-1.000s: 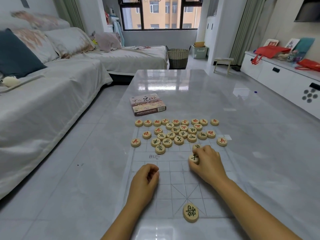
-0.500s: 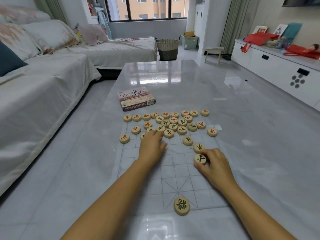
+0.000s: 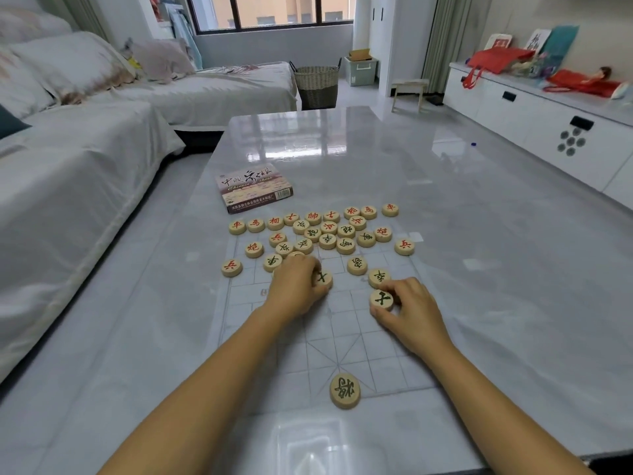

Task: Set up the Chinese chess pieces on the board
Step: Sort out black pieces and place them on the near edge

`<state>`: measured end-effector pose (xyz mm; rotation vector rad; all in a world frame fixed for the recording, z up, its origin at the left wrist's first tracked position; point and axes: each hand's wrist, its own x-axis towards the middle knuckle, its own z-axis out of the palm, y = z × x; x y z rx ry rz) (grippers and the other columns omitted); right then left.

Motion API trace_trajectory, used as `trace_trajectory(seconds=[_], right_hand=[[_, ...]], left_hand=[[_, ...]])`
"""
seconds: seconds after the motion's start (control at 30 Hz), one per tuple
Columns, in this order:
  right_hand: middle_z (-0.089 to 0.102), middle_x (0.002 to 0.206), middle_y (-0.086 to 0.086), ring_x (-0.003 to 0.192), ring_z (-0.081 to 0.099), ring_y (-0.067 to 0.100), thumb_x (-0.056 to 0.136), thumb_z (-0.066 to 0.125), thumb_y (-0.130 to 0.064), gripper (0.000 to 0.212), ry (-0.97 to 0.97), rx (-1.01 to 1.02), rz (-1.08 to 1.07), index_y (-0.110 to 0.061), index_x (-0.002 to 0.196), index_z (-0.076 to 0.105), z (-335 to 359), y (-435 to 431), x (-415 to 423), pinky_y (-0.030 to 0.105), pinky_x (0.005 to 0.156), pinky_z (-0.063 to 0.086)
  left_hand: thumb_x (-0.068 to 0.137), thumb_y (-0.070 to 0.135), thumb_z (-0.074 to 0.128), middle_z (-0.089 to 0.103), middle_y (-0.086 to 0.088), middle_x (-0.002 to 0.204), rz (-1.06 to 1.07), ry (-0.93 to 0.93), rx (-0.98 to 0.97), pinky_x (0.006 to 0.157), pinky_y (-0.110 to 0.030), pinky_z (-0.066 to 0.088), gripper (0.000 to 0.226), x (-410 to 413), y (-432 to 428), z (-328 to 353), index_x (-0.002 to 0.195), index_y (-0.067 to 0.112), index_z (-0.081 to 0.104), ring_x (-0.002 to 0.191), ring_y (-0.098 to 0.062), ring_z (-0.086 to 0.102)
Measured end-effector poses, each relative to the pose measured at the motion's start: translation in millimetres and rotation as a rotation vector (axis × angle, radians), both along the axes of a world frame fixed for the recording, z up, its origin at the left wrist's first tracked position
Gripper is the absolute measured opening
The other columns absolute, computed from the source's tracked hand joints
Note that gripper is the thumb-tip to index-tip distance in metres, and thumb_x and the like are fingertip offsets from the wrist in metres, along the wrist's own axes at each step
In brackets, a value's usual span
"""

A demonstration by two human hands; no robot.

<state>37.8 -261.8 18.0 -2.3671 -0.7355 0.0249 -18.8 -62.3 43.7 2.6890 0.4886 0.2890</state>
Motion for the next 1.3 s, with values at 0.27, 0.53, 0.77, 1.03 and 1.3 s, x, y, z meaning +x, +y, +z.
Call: trace_trajectory(seconds=[0.27, 0.53, 0.77, 1.03, 1.3], right_hand=[[0.056, 0.113, -0.001, 0.109, 0.047, 0.019, 0.08, 0.066, -0.037, 0.038, -0.033, -0.032, 0.047, -0.023, 0.115, 0.059, 0, -2, -3, 0.033, 0.088, 0.033], [0.051, 0.104, -0.012, 0.103, 0.044, 0.007, 0.08, 0.067, -0.034, 0.037, 0.071, 0.0, 0.179, -0.024, 0.114, 0.058, 14, -25, -52, 0.016, 0.084, 0.037], [0.047, 0.101, -0.018, 0.1, 0.039, 0.003, 0.077, 0.071, -0.037, 0.041, 0.041, -0.009, 0.209, -0.028, 0.114, 0.057, 0, -48, -88, 0.007, 0.081, 0.03], [0.041, 0.106, -0.019, 0.102, 0.033, 0.001, 0.08, 0.065, -0.044, 0.05, -0.006, -0.067, 0.257, -0.034, 0.126, 0.048, -3, -51, -91, 0.015, 0.085, 0.027], [0.042, 0.108, -0.019, 0.102, 0.035, 0.001, 0.084, 0.061, -0.039, 0.042, -0.004, -0.078, 0.286, -0.034, 0.124, 0.05, 0, -52, -92, 0.017, 0.087, 0.026]], left_hand=[[0.076, 0.032, 0.071, 0.054, 0.009, 0.098, 0.048, -0.049, -0.308, 0.085, -0.029, 0.045, 0.034, -128, -23, -10, 0.106, 0.025, 0.059, 0.091, -0.011, 0.052], [0.076, 0.027, 0.071, 0.047, 0.013, 0.108, -0.024, -0.086, -0.284, 0.099, -0.025, 0.036, 0.043, -157, -39, -16, 0.117, 0.023, 0.058, 0.108, -0.009, 0.045], [0.078, 0.029, 0.069, 0.045, 0.018, 0.108, -0.069, -0.129, -0.25, 0.09, -0.003, 0.022, 0.044, -165, -52, -24, 0.12, 0.026, 0.057, 0.108, -0.004, 0.035], [0.079, 0.032, 0.066, 0.045, 0.021, 0.108, -0.111, -0.13, -0.237, 0.097, -0.005, 0.017, 0.042, -170, -54, -25, 0.119, 0.032, 0.055, 0.11, -0.004, 0.036], [0.079, 0.036, 0.065, 0.046, 0.02, 0.11, -0.1, -0.145, -0.196, 0.106, -0.01, 0.008, 0.043, -169, -56, -27, 0.121, 0.032, 0.054, 0.112, -0.003, 0.036]])
